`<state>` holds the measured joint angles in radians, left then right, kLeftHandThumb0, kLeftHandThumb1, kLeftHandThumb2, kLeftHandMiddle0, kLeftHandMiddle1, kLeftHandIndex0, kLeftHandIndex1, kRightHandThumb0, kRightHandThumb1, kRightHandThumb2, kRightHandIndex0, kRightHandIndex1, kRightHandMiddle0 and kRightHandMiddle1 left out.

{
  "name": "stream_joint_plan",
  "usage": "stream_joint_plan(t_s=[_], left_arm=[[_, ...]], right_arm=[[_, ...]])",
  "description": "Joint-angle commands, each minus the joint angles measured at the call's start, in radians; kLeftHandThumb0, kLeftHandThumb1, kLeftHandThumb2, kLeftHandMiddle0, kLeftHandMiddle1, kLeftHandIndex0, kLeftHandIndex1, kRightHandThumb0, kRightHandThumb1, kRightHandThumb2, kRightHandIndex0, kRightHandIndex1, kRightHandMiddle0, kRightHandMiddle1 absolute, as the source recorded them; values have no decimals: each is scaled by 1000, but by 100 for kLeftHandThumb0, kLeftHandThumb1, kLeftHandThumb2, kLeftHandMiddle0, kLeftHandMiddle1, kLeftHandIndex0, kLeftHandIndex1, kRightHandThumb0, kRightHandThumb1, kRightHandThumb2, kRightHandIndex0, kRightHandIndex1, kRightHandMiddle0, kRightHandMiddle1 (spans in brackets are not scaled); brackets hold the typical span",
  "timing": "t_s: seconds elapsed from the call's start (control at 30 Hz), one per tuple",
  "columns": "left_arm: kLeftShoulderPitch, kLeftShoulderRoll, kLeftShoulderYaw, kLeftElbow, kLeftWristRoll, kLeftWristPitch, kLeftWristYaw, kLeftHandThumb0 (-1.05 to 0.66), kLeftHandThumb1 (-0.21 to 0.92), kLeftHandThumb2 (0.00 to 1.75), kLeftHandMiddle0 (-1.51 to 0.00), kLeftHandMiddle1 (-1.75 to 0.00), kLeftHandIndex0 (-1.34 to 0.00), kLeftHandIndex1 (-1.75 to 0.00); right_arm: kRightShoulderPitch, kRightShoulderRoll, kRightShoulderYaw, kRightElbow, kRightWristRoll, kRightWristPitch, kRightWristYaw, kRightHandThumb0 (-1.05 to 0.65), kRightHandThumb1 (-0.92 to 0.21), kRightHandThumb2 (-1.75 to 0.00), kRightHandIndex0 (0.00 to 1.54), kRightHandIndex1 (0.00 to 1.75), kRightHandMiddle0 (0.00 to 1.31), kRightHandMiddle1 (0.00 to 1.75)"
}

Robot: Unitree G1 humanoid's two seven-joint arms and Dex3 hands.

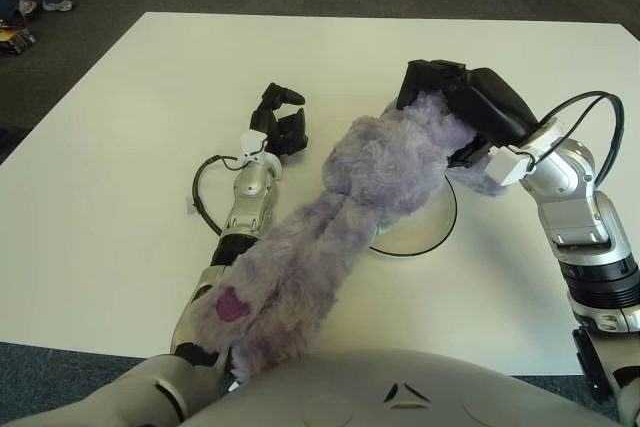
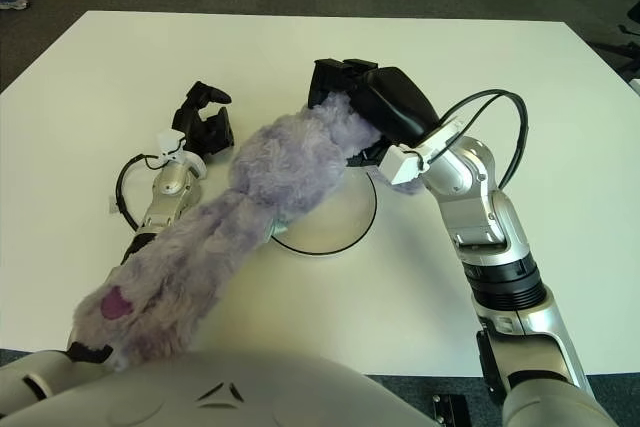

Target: Put the doll into the plate.

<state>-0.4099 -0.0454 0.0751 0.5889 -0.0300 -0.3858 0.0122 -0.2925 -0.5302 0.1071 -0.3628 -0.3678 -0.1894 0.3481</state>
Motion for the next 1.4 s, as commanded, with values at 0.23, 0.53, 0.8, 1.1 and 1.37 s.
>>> stream_joint_plan(t_s=[0.23, 0.53, 0.8, 1.1, 1.37], left_arm=[[34, -7, 7, 39, -13, -18, -4, -41, 56, 101, -116, -175, -42, -175], [33, -6, 6, 44, -11, -23, -5, -41, 56, 101, -116, -175, -42, -175], [31, -7, 6, 40, -12, -14, -4, -41, 56, 101, -115, -175, -42, -175], [31, -7, 7, 41, -13, -18, -4, -40, 57, 100, -114, -175, -42, -175], [31, -7, 8, 45, -14, -24, -7, -40, 58, 99, -114, -175, -41, -175]], right_arm=[[21, 7, -4, -42, 26, 37, 42, 0, -6, -156, 86, 157, 59, 175], [32, -8, 2, -94, -9, 98, 89, 0, -2, -162, 83, 168, 64, 170], [12, -47, 7, -96, -40, 111, 142, 0, -13, -144, 73, 174, 69, 147], [10, -74, 7, -102, -75, 112, 175, -1, -25, -130, 65, 175, 63, 144], [-12, -110, 5, -79, -33, 91, 234, -1, -42, -110, 54, 175, 51, 143]])
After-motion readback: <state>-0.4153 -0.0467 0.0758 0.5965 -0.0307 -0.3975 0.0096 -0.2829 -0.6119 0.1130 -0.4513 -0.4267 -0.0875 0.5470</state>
